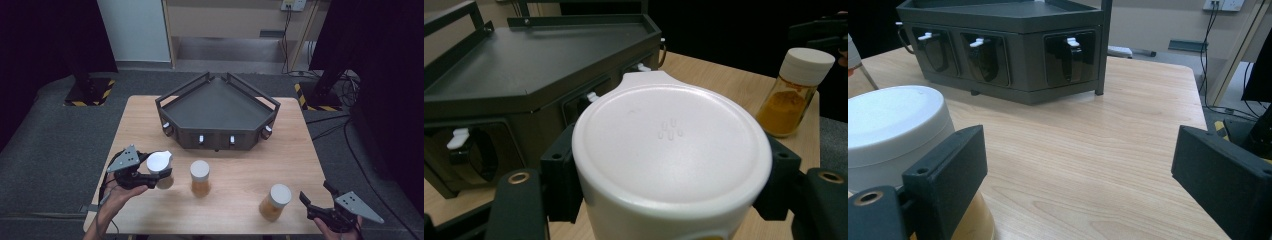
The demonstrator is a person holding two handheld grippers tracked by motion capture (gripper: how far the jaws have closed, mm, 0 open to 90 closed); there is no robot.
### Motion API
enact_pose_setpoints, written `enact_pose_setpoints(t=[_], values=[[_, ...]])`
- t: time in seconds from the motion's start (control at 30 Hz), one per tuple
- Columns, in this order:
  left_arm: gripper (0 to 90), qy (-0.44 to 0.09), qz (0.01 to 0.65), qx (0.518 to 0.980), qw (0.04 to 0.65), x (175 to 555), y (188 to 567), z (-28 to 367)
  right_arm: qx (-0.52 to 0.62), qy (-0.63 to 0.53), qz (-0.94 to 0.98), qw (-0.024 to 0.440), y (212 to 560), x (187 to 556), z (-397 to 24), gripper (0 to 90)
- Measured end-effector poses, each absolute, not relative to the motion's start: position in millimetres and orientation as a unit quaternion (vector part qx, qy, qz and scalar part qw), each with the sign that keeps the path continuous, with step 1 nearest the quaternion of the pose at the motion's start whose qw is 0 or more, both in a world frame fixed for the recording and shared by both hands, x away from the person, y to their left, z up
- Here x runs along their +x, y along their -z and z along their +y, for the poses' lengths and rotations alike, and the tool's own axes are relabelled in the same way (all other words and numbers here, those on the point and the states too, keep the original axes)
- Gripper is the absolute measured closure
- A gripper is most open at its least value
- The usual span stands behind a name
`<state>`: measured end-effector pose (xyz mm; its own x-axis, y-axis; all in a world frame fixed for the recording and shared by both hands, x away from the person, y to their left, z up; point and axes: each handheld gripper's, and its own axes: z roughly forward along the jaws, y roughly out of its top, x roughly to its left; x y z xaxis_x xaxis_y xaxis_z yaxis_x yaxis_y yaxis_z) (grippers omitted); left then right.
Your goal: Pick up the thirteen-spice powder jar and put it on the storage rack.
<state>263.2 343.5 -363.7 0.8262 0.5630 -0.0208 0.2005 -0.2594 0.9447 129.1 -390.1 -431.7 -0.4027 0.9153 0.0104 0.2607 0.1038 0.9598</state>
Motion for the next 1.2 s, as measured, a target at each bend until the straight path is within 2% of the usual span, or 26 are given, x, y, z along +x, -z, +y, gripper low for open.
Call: enact_pose_setpoints(t=[0.63, 0.93, 1.2], values=[[29.6, -0.174, 0.24, 0.775, 0.559, 302.8, 306.2, 322.2, 0.439, -0.506, 0.668, 0.324, 432.4, 129.3, -390.9, 7.6], [29.6, -0.183, 0.256, 0.769, 0.556, 332.6, 275.7, 304.9, 0.439, -0.507, 0.667, 0.324, 432.6, 129.1, -391.3, 7.7], [29.6, -0.192, 0.275, 0.768, 0.546, 357.3, 265.4, 291.7, 0.439, -0.51, 0.666, 0.323, 433.5, 129.1, -392.4, 7.7]])
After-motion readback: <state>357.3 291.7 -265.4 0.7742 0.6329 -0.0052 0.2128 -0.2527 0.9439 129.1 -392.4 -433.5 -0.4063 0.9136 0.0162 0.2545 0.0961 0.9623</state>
